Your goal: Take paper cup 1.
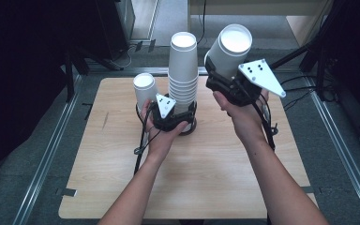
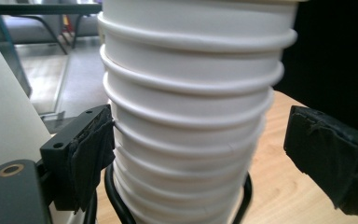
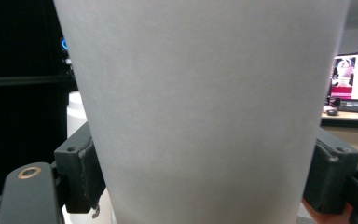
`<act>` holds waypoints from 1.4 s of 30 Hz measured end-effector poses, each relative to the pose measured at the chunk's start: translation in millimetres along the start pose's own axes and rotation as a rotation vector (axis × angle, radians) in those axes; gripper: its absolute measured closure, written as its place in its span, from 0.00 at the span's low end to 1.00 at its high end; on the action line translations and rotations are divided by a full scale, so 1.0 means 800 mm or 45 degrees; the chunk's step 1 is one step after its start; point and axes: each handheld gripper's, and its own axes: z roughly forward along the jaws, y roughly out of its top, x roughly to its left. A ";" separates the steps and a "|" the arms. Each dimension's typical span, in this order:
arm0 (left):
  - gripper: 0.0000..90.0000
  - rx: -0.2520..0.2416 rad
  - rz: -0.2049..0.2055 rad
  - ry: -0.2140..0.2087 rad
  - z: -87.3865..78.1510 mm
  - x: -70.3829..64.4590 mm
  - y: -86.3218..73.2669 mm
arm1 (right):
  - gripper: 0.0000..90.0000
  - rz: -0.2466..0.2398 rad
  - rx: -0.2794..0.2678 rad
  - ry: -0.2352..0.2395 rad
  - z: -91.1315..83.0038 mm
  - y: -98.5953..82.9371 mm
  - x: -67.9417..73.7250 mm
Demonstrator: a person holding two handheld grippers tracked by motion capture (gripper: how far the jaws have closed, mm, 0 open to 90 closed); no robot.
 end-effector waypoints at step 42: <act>0.02 0.110 -0.092 -0.055 -0.113 0.018 -0.076 | 0.18 -0.171 0.189 -0.128 -0.103 -0.169 -0.018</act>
